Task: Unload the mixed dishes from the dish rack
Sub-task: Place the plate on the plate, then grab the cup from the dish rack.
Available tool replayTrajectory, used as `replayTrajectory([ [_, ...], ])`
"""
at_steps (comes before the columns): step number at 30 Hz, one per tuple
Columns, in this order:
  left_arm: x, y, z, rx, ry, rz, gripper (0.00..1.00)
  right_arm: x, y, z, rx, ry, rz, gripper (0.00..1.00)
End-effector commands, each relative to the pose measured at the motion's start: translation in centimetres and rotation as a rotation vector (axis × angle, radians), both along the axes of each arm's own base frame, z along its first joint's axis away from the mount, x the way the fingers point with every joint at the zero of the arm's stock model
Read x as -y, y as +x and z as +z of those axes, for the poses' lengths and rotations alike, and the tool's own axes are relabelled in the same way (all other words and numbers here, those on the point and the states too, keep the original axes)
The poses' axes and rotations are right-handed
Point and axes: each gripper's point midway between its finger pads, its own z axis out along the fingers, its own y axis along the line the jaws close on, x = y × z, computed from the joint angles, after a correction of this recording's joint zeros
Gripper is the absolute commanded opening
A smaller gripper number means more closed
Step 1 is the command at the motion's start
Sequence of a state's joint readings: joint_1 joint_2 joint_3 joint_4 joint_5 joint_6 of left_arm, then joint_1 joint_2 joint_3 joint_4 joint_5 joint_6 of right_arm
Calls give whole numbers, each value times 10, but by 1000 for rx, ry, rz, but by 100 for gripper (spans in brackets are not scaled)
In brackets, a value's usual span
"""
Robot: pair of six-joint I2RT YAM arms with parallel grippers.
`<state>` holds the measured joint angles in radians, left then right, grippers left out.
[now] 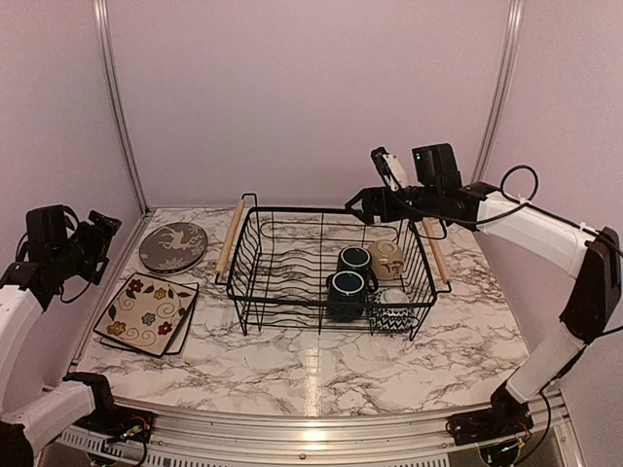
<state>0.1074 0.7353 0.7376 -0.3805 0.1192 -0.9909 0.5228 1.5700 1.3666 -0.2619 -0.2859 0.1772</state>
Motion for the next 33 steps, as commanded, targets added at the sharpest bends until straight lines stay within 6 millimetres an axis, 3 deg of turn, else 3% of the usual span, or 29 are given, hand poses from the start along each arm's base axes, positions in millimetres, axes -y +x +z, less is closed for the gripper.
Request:
replayTrajectory([
  [1,42,33,45,147,115,-220,99,16,-6,-22,-56,-142,-30,96],
  [7,125,53,73,220,235,-479,99,22,-7,-27,-77,-181,-52,96],
  [13,193,54,91,268,373,-654,99,28,-5,-52,-138,-278,-76,96],
  [23,218,54,94,288,385,-713,99,-3,-3,-121,-255,-541,-91,95],
  [28,218,49,95,292,382,-718,99,-11,0,-134,-281,-543,-94,95],
  [33,219,45,90,289,368,-725,99,0,7,-149,-287,-608,-150,95],
])
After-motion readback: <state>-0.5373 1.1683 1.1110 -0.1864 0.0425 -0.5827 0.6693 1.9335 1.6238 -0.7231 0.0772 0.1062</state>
